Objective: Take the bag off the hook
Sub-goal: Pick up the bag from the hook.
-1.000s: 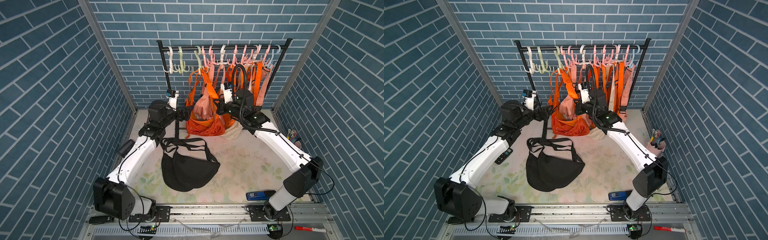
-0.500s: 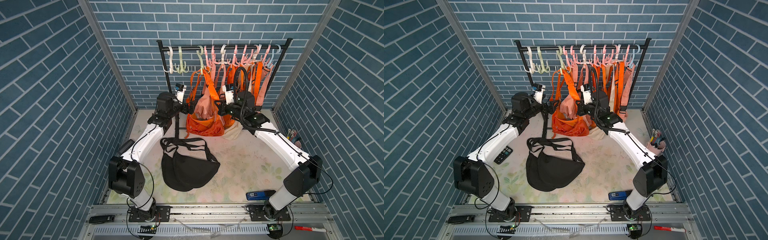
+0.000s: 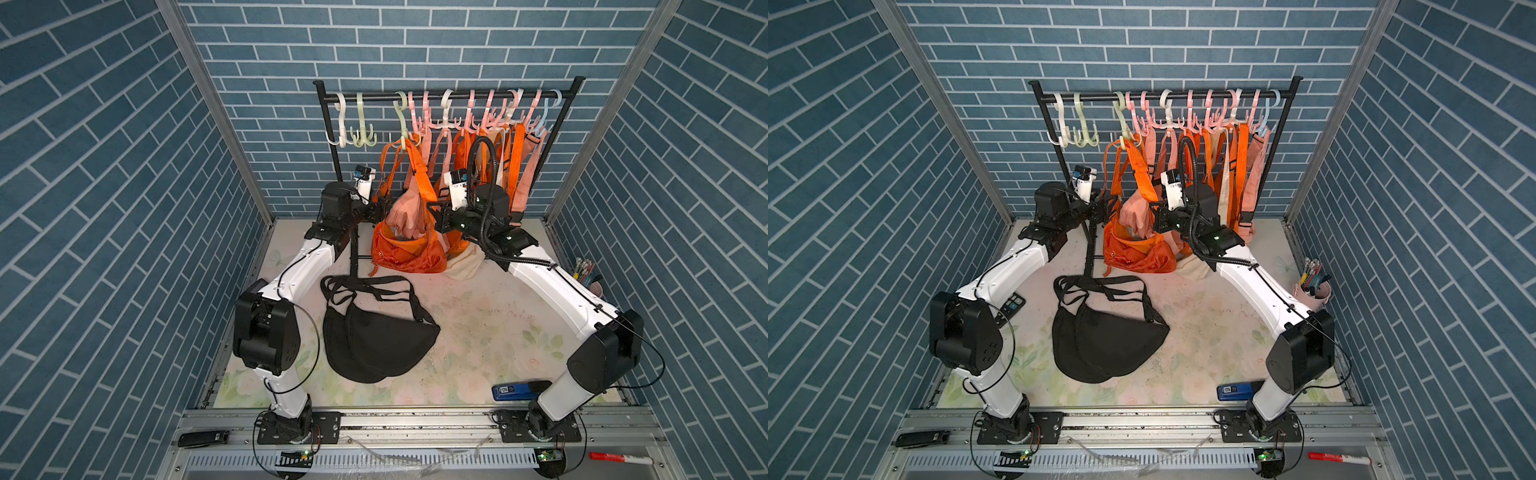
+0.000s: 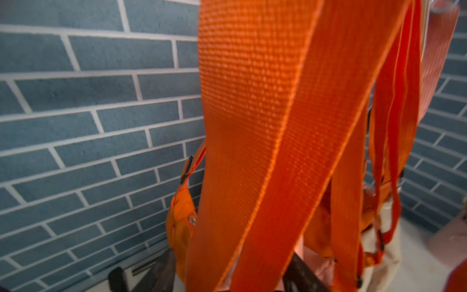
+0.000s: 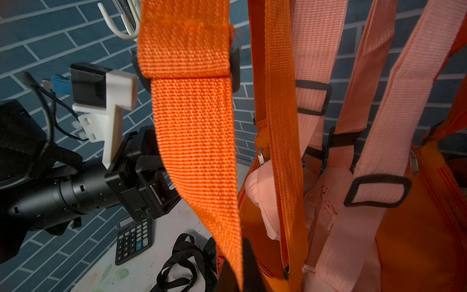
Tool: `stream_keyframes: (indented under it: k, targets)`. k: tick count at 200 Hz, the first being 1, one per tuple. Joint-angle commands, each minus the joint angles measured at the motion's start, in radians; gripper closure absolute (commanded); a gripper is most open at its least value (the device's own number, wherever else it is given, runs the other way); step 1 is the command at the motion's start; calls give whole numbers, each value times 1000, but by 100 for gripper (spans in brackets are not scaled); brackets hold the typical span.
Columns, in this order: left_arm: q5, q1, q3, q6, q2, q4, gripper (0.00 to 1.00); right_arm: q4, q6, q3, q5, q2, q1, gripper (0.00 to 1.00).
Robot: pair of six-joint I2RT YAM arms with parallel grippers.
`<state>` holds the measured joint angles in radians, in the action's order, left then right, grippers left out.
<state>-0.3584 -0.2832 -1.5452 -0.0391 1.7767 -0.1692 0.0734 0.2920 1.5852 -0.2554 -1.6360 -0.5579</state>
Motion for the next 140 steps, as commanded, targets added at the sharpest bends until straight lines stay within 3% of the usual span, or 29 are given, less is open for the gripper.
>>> stream_keyframes:
  k: [1,29,140]
  targets:
    - [-18,7,-42,-5,23,-40,57,-7,32,-11,-24,33,6,100]
    - [-35,7,-62,-11,29,-26,100,-9,33,-12,-26,31,9,100]
    - [-15,7,-144,-73,-63,67,100,5,53,123,-51,-59,12,100]
